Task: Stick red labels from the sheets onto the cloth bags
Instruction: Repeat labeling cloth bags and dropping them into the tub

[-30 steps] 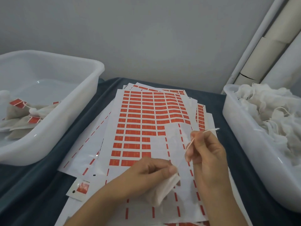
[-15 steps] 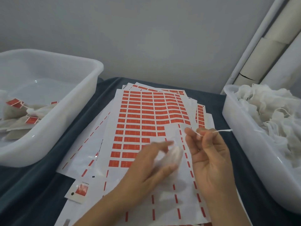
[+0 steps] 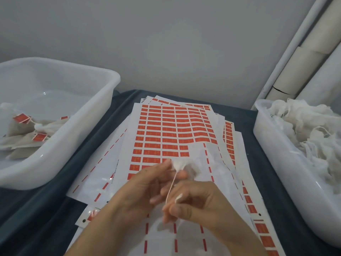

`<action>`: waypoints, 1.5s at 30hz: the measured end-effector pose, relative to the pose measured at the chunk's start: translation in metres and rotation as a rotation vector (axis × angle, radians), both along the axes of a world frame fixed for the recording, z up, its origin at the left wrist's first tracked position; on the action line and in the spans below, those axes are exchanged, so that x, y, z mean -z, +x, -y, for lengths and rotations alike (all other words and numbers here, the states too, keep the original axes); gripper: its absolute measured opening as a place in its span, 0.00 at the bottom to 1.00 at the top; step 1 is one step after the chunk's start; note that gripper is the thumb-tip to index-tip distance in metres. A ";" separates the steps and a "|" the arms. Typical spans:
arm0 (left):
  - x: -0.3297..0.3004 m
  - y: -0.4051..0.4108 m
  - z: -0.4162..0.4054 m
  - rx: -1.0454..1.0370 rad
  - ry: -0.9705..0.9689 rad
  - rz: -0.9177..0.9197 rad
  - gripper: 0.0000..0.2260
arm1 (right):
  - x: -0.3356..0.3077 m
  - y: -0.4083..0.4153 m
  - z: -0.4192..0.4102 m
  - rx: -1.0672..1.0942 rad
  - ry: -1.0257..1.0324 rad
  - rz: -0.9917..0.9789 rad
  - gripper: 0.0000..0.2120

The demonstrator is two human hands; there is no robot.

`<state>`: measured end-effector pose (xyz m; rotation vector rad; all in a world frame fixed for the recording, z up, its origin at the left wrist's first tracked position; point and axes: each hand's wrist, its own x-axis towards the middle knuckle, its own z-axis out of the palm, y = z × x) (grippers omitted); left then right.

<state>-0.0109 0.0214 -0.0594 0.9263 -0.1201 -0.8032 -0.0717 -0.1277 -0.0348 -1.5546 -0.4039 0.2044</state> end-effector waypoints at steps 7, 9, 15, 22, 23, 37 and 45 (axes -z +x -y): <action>-0.012 0.004 -0.006 -0.240 -0.190 -0.233 0.20 | 0.001 0.005 0.004 0.326 -0.074 0.023 0.07; -0.011 0.004 -0.006 -0.199 -0.120 -0.174 0.19 | 0.006 0.008 0.005 0.609 -0.077 0.036 0.08; -0.010 -0.006 0.007 0.053 0.326 0.295 0.09 | 0.019 0.010 -0.003 0.786 -0.171 0.190 0.10; 0.000 -0.012 0.018 -0.155 0.611 0.791 0.05 | 0.023 0.016 0.001 0.771 -0.251 0.101 0.06; 0.002 -0.013 0.018 -0.193 0.654 0.861 0.07 | 0.023 0.016 0.001 0.759 -0.231 0.060 0.07; 0.003 -0.015 0.014 -0.209 0.632 0.923 0.05 | 0.015 0.013 0.011 0.514 -0.131 -0.200 0.13; -0.005 -0.012 0.009 -0.169 0.459 0.716 0.06 | 0.009 0.011 0.018 0.467 -0.226 -0.157 0.12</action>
